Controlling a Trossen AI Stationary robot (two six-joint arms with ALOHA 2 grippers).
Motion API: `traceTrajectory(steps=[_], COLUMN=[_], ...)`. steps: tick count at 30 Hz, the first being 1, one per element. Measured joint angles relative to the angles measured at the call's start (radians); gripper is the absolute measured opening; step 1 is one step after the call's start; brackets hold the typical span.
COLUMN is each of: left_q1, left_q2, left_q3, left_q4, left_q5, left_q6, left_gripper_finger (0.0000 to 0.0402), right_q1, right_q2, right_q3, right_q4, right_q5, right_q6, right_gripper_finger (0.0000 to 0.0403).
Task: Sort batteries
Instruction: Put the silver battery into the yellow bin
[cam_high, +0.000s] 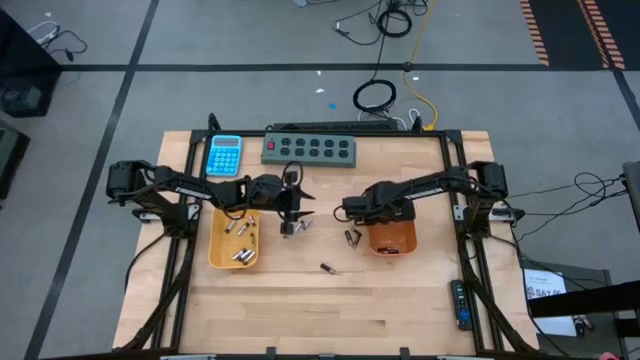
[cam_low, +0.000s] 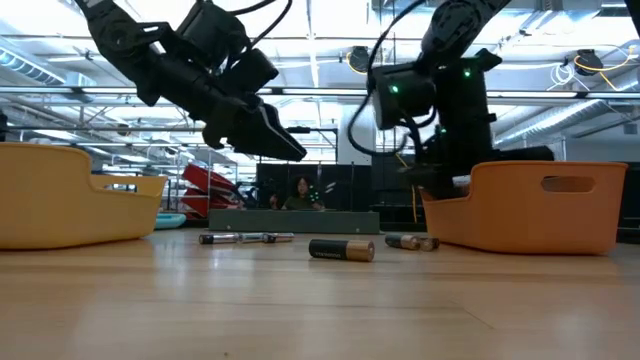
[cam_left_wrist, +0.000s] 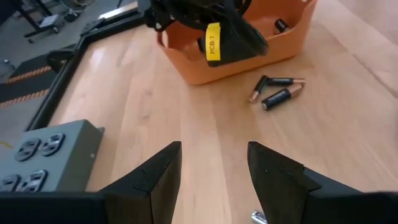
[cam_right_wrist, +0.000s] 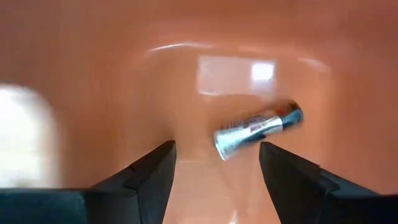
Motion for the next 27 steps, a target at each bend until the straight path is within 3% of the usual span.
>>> traceTrajectory(steps=[6,11,18,22,27], left_q1=[-0.003,-0.003,-0.004,-0.004,-0.004], left_q2=[0.000,0.000,0.000,0.000,0.000], left_q3=[0.000,0.000,0.000,0.000,0.000], left_q4=[0.007,0.012,0.014,0.005,0.004], left_q5=[0.012,0.012,0.012,0.012,0.011], left_q6=[-0.003,-0.009,-0.036,-0.040,-0.056], left_gripper_finger=[0.0193,0.0193,0.0193,0.0193,0.0193], right_q1=[0.026,0.032,-0.025,-0.046,-0.048], right_q2=[0.000,0.000,0.000,0.000,-0.002], right_q3=[0.048,0.097,0.053,0.001,-0.042], right_q4=[-0.110,-0.176,-0.122,-0.082,-0.005], right_q5=[0.047,0.080,0.108,0.149,0.113], right_q6=[0.024,-0.164,-0.449,-0.480,-0.527], right_gripper_finger=[0.0201,0.0194,0.0191,0.0185,0.0175])
